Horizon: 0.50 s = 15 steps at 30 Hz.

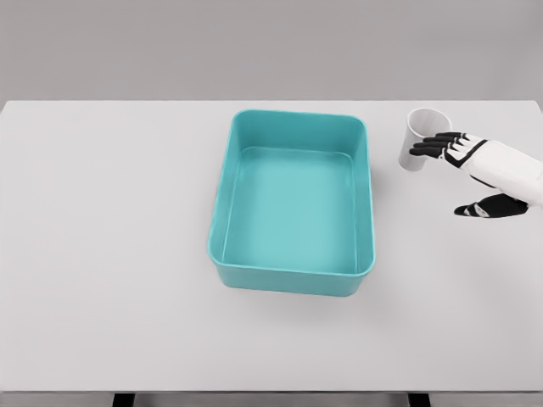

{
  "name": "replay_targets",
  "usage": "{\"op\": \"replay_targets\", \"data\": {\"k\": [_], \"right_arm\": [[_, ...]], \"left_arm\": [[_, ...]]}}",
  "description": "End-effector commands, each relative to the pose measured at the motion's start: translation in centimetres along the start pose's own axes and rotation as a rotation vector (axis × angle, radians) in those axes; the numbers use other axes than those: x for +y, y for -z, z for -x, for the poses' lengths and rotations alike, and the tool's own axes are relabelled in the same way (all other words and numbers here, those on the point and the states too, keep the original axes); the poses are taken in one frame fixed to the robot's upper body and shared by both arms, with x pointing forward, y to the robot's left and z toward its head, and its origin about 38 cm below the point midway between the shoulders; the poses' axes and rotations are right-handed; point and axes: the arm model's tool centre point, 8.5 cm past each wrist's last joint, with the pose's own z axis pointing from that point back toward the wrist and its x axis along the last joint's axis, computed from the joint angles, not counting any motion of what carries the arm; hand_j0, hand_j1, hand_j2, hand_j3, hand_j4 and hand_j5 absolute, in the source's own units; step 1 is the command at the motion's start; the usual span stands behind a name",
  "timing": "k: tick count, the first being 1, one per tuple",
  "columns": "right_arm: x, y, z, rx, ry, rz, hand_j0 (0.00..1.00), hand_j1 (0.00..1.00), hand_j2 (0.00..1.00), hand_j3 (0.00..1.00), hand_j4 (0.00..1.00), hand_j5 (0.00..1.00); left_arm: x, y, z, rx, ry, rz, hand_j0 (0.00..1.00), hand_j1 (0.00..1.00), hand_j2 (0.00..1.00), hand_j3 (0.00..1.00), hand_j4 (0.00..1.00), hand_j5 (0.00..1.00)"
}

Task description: Put the paper cup into the basket with your right arm

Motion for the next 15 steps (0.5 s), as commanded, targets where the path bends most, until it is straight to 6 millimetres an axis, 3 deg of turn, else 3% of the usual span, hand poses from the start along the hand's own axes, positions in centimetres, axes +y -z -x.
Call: {"op": "replay_targets", "data": {"k": [1, 4, 6, 7, 8, 10, 12, 14, 15], "right_arm": [[-0.1, -0.1, 0.2, 0.006, 0.006, 0.004, 1.0, 1.0, 1.0, 1.0, 1.0, 1.0], [-0.6, -0.7, 1.9, 0.051, 0.023, 0.028, 1.0, 1.0, 1.0, 1.0, 1.0, 1.0], [0.8, -1.7, 3.7, 0.107, 0.093, 0.031, 1.0, 1.0, 1.0, 1.0, 1.0, 1.0], [0.2, -1.6, 3.8, 0.094, 0.124, 0.067, 1.0, 1.0, 1.0, 1.0, 1.0, 1.0], [-1.2, -1.2, 3.4, 0.042, 0.2, 0.157, 1.0, 1.0, 1.0, 1.0, 1.0, 1.0], [-2.0, -1.6, 3.9, 0.021, 0.398, 0.283, 1.0, 1.0, 1.0, 1.0, 1.0, 1.0], [-1.7, -2.3, 4.9, 0.03, 0.506, 0.344, 1.0, 1.0, 1.0, 1.0, 1.0, 1.0], [-0.1, -1.9, 5.4, 0.003, 0.664, 0.388, 1.0, 1.0, 1.0, 1.0, 1.0, 1.0], [-0.2, -1.4, 5.6, -0.017, 0.718, 0.41, 1.0, 1.0, 1.0, 1.0, 1.0, 1.0]], "left_arm": [[0.0, 0.0, 0.0, 0.0, 0.0, 0.0, 1.0, 1.0, 1.0, 1.0, 1.0, 1.0], [0.0, 0.0, 0.0, 0.0, 0.0, 0.0, 1.0, 1.0, 1.0, 1.0, 1.0, 1.0], [0.0, 0.0, 0.0, 0.0, 0.0, 0.0, 1.0, 1.0, 1.0, 1.0, 1.0, 1.0], [0.0, 0.0, 0.0, 0.0, 0.0, 0.0, 1.0, 1.0, 1.0, 1.0, 1.0, 1.0], [0.0, 0.0, 0.0, 0.0, 0.0, 0.0, 1.0, 1.0, 1.0, 1.0, 1.0, 1.0], [0.0, 0.0, 0.0, 0.0, 0.0, 0.0, 1.0, 1.0, 1.0, 1.0, 1.0, 1.0], [0.0, 0.0, 0.0, 0.0, 0.0, 0.0, 1.0, 1.0, 1.0, 1.0, 1.0, 1.0], [0.0, 0.0, 0.0, 0.0, 0.0, 0.0, 1.0, 1.0, 1.0, 1.0, 1.0, 1.0], [0.0, 0.0, 0.0, 0.0, 0.0, 0.0, 1.0, 1.0, 1.0, 1.0, 1.0, 1.0]]}}
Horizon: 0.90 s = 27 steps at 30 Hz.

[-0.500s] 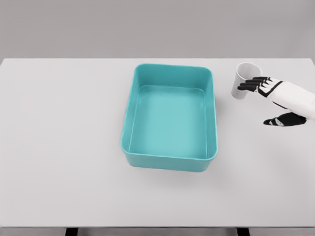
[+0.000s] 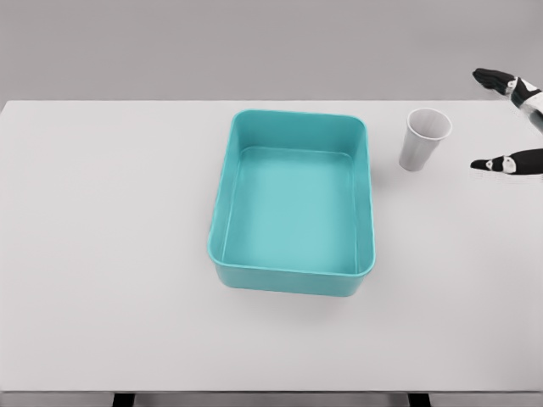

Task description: Put the paper cup into the basket with your right arm

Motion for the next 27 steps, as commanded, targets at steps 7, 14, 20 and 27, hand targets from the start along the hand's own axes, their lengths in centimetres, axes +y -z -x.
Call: {"op": "replay_targets", "data": {"k": [7, 14, 20, 27], "right_arm": [[4.3, 1.6, 4.4, 0.092, 0.354, 0.083, 1.0, 1.0, 1.0, 1.0, 1.0, 1.0], [4.8, 1.6, 7.7, 0.203, 0.371, 0.109, 1.0, 1.0, 1.0, 1.0, 1.0, 1.0], [6.2, 1.9, 8.5, 0.225, 0.366, 0.079, 1.0, 1.0, 1.0, 1.0, 1.0, 1.0], [5.0, 2.3, 7.7, 0.182, 0.33, 0.091, 1.0, 1.0, 1.0, 1.0, 1.0, 1.0]], "left_arm": [[0.0, 0.0, 0.0, 0.0, 0.0, 0.0, 1.0, 1.0, 1.0, 1.0, 1.0, 1.0], [0.0, 0.0, 0.0, 0.0, 0.0, 0.0, 1.0, 1.0, 1.0, 1.0, 1.0, 1.0], [0.0, 0.0, 0.0, 0.0, 0.0, 0.0, 1.0, 1.0, 1.0, 1.0, 1.0, 1.0], [0.0, 0.0, 0.0, 0.0, 0.0, 0.0, 1.0, 1.0, 1.0, 1.0, 1.0, 1.0]]}}
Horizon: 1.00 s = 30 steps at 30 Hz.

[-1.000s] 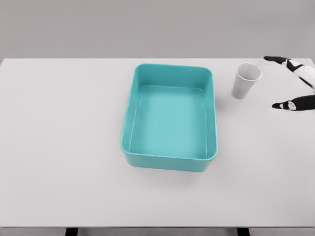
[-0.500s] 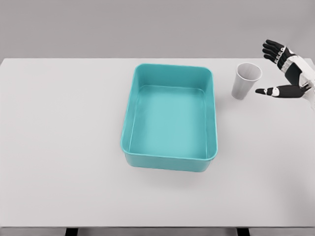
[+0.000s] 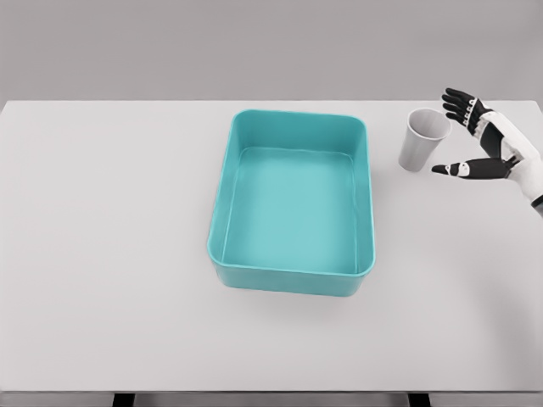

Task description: Put the paper cup into the basket with your right arm

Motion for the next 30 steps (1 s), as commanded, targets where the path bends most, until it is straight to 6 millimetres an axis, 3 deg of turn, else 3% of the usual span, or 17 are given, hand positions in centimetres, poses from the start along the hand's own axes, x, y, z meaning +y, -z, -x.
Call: {"op": "replay_targets", "data": {"k": [1, 8, 16, 30], "right_arm": [[-0.2, -0.1, -0.2, -0.014, -0.005, 0.005, 1.0, 1.0, 1.0, 1.0, 1.0, 1.0], [-1.5, 0.9, -0.6, -0.004, -0.038, 0.023, 1.0, 1.0, 1.0, 1.0, 1.0, 1.0], [-2.5, 2.2, 2.4, 0.108, -0.083, 0.061, 1.0, 1.0, 1.0, 1.0, 1.0, 1.0], [-1.3, 2.6, 5.0, 0.168, -0.05, 0.075, 1.0, 1.0, 1.0, 1.0, 1.0, 1.0]], "left_arm": [[0.0, 0.0, 0.0, 0.0, 0.0, 0.0, 1.0, 1.0, 1.0, 1.0, 1.0, 1.0], [0.0, 0.0, 0.0, 0.0, 0.0, 0.0, 1.0, 1.0, 1.0, 1.0, 1.0, 1.0], [0.0, 0.0, 0.0, 0.0, 0.0, 0.0, 1.0, 1.0, 1.0, 1.0, 1.0, 1.0], [0.0, 0.0, 0.0, 0.0, 0.0, 0.0, 1.0, 1.0, 1.0, 1.0, 1.0, 1.0]]}}
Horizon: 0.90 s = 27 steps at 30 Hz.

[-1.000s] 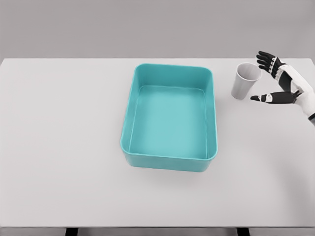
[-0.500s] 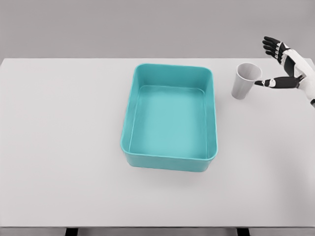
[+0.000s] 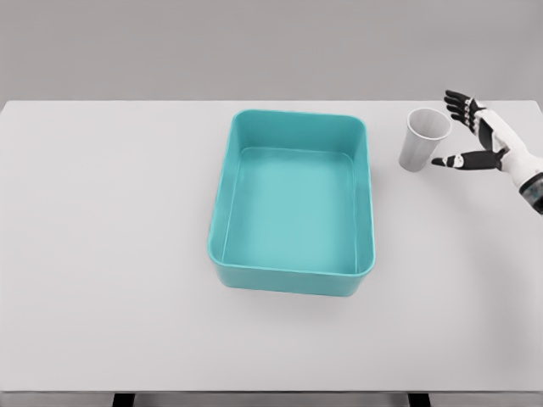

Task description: Put the paper cup into the basket with your right arm

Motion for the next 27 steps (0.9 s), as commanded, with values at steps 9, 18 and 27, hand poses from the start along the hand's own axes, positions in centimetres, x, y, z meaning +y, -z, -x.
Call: {"op": "replay_targets", "data": {"k": [9, 18, 27], "right_arm": [[0.2, 0.5, 0.7, 0.02, 0.024, 0.017, 1.0, 1.0, 1.0, 1.0, 1.0, 1.0], [0.2, 1.6, 0.6, 0.04, -0.003, 0.013, 1.0, 1.0, 1.0, 1.0, 1.0, 1.0], [0.5, 2.2, 0.6, 0.047, 0.006, 0.017, 1.0, 1.0, 1.0, 1.0, 1.0, 1.0]], "left_arm": [[0.0, 0.0, 0.0, 0.0, 0.0, 0.0, 1.0, 1.0, 1.0, 1.0, 1.0, 1.0], [0.0, 0.0, 0.0, 0.0, 0.0, 0.0, 1.0, 1.0, 1.0, 1.0, 1.0, 1.0], [0.0, 0.0, 0.0, 0.0, 0.0, 0.0, 1.0, 1.0, 1.0, 1.0, 1.0, 1.0]]}}
